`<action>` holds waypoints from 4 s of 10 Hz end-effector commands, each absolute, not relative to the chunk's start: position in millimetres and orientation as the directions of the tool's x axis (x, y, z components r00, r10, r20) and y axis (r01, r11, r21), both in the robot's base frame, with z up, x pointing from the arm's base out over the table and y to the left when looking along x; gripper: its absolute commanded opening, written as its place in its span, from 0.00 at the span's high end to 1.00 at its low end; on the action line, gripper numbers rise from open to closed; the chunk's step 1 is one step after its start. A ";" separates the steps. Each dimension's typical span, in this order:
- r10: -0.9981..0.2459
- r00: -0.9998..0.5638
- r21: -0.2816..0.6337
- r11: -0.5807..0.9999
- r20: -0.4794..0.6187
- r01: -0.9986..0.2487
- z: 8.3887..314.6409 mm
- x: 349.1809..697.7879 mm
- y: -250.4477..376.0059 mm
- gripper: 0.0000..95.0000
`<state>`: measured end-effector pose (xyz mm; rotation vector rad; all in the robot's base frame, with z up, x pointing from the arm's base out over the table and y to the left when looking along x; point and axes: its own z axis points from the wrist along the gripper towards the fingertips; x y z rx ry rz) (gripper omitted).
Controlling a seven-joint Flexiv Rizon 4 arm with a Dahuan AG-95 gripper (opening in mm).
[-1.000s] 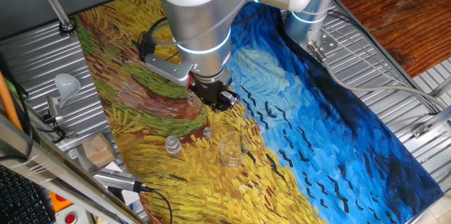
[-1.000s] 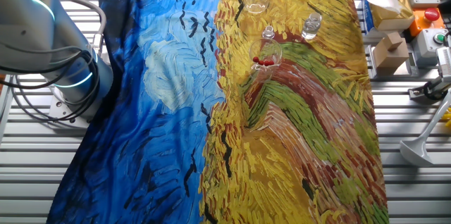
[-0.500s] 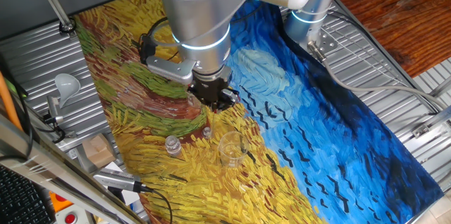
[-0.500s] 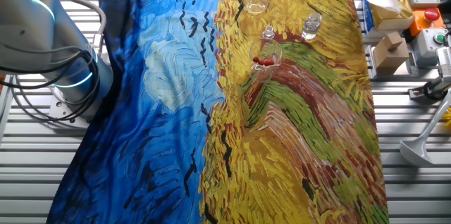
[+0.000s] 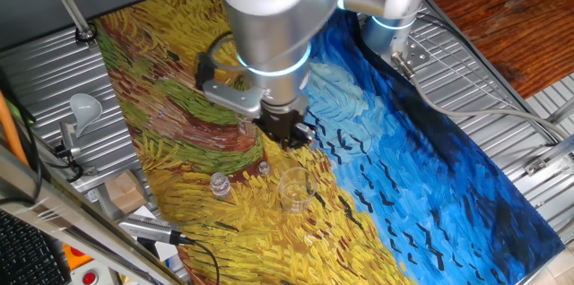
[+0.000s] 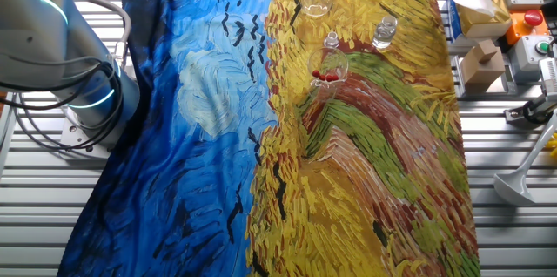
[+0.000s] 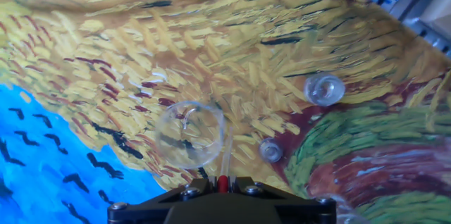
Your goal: Transfer liquid using a dropper
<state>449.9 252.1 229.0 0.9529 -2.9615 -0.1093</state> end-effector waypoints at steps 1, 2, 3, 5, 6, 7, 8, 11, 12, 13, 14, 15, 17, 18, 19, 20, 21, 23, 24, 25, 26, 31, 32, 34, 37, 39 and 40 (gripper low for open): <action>-0.579 -0.815 0.077 0.813 0.007 -0.577 227.1 442.9 255.7 1.00; -0.574 -0.819 0.074 0.817 0.007 -0.572 226.6 438.0 258.0 1.00; -0.574 -0.819 0.072 0.817 0.004 -0.572 226.5 435.3 259.1 1.00; -0.577 -0.817 0.068 0.814 -0.008 -0.576 226.5 435.3 259.1 1.00; -0.585 -0.811 0.067 0.809 -0.007 -0.584 226.5 435.3 259.1 1.00; -0.604 -0.797 0.070 0.795 -0.005 -0.603 226.5 435.3 259.1 1.00; -0.614 -0.789 0.079 0.787 -0.002 -0.612 226.5 435.3 259.1 1.00; -0.620 -0.785 0.098 0.781 0.002 -0.617 226.5 435.3 259.1 1.00; -0.613 -0.790 0.098 0.787 0.008 -0.610 226.5 435.3 259.1 1.00; -0.607 -0.794 0.093 0.792 0.013 -0.604 226.0 435.0 261.2 1.00; -0.602 -0.798 0.090 0.796 0.014 -0.599 221.7 433.5 267.9 1.00; -0.598 -0.801 0.088 0.799 0.015 -0.595 217.9 432.2 272.0 1.00; -0.597 -0.802 0.086 0.800 0.016 -0.594 212.8 430.5 274.4 1.00; -0.598 -0.802 0.086 0.799 0.010 -0.595 207.3 429.5 273.4 1.00; -0.597 -0.802 0.086 0.800 0.006 -0.594 202.0 429.5 272.9 1.00; -0.594 -0.804 0.086 0.801 0.005 -0.592 198.8 430.1 273.6 1.00; -0.592 -0.806 0.084 0.803 0.003 -0.590 194.3 430.8 274.7 1.00; -0.591 -0.807 0.082 0.803 -0.011 -0.590 187.8 430.6 277.7 1.00; -0.588 -0.808 0.081 0.805 -0.015 -0.587 185.3 430.8 280.5 1.00; -0.582 -0.813 0.079 0.810 -0.016 -0.582 183.6 431.0 283.8 1.00; -0.573 -0.820 0.076 0.817 -0.015 -0.572 180.7 431.2 288.0 1.00; -0.593 -0.805 0.111 0.798 -0.034 -0.592 180.7 431.2 288.0 1.00; -0.601 -0.799 0.110 0.792 -0.037 -0.601 180.7 431.2 288.0 1.00; -0.598 -0.801 0.115 0.793 -0.040 -0.598 180.7 431.2 288.0 1.00; -0.589 -0.807 0.104 0.801 -0.036 -0.590 174.6 432.3 293.8 1.00; -0.592 -0.805 0.100 0.799 -0.039 -0.593 167.1 432.9 293.5 1.00; -0.593 -0.804 0.096 0.799 -0.041 -0.594 163.5 433.0 293.3 1.00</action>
